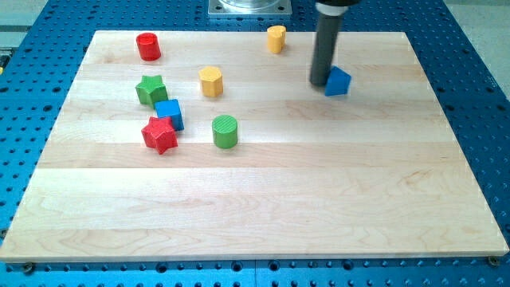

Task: Place the triangle to the right of the heart

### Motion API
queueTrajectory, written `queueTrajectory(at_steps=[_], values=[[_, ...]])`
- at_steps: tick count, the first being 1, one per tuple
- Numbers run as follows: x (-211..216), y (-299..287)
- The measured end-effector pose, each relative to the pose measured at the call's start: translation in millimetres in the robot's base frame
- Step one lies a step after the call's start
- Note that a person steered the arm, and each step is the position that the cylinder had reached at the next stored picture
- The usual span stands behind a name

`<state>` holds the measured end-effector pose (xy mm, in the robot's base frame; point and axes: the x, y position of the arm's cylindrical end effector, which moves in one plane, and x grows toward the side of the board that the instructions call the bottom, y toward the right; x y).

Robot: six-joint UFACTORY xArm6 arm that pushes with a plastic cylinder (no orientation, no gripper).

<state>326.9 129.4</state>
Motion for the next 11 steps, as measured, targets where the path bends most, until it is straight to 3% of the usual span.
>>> queueTrajectory(at_steps=[1, 3, 11], values=[[8, -16], [72, 1], [-73, 53]])
